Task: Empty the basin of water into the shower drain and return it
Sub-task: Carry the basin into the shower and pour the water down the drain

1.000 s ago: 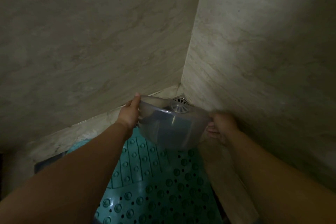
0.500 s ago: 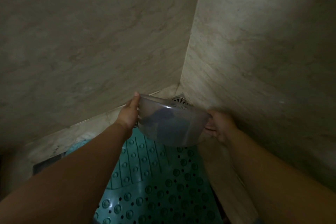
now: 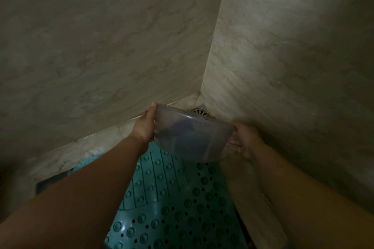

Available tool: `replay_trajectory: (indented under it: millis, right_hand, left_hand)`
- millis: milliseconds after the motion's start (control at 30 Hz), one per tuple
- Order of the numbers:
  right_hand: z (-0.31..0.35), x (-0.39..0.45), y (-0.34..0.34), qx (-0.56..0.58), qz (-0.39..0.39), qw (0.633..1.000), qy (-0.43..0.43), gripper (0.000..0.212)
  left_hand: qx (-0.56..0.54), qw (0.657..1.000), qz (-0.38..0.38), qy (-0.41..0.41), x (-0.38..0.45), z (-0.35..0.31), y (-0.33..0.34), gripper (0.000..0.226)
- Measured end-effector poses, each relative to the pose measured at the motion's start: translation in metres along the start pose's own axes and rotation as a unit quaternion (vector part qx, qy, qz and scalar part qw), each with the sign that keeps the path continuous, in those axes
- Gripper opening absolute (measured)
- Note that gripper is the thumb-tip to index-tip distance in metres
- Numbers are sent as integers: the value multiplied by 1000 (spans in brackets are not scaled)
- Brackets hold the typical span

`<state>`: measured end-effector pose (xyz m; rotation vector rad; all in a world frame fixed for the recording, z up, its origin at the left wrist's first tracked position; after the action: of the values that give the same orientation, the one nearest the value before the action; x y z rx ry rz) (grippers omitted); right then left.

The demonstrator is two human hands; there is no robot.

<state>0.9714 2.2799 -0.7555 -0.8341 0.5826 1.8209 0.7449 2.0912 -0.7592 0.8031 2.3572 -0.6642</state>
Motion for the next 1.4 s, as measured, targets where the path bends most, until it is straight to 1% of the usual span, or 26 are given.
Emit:
replay_trajectory:
  millis: [200, 400, 533, 700, 800, 933, 1000, 1100, 1200, 1300, 1400]
  right_hand:
    - [2, -3, 0, 9, -12, 1000, 0, 30]
    - [2, -7, 5, 40, 13, 999, 5, 34]
    - [2, -9, 5, 47, 16, 999, 6, 35]
    - [1, -6, 2, 48, 17, 999, 10, 42]
    - [-1, -4, 2, 64, 24, 998, 17, 48]
    - [-4, -3, 2, 83, 19, 996, 19, 50]
    - [-5, -2, 1, 94, 9, 995, 14, 44]
    - [-3, -2, 0, 100, 2, 995, 5, 29]
    - [-5, -2, 2, 55, 11, 998, 11, 18]
    - [-5, 0, 4, -24, 26, 999, 1, 15]
    - [-6, -1, 7, -18, 35, 999, 3, 7]
  left_hand:
    - [0, 1000, 10, -1, -2, -2, 2, 66]
    - [7, 1000, 11, -7, -2, 0, 2, 66]
    - [10, 1000, 14, -7, -3, 0, 3, 66]
    - [15, 1000, 17, -1, -2, 1, 5, 69]
    - [11, 1000, 14, -1, -1, 3, 5, 65]
    - [-8, 1000, 23, -6, 0, 5, 7, 58]
    - [-17, 999, 30, -14, 0, 6, 7, 56]
    - [-17, 999, 35, -21, 2, 9, 6, 56]
    - [-11, 999, 31, -14, 0, 8, 7, 52]
    - [-11, 999, 28, -14, -2, 6, 9, 50]
    - [-20, 999, 31, -17, -2, 6, 10, 48]
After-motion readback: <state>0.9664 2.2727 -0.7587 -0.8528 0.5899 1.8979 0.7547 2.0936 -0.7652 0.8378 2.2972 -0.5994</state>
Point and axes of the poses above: each hand's wrist, its own x-axis towards the middle knuckle, its own y-axis out of the palm, z = x × y, the point moved 8 cm from there along x, towards the middle knuckle, and after that the axes turned 15 degrees about x, right-handed, at the moved point
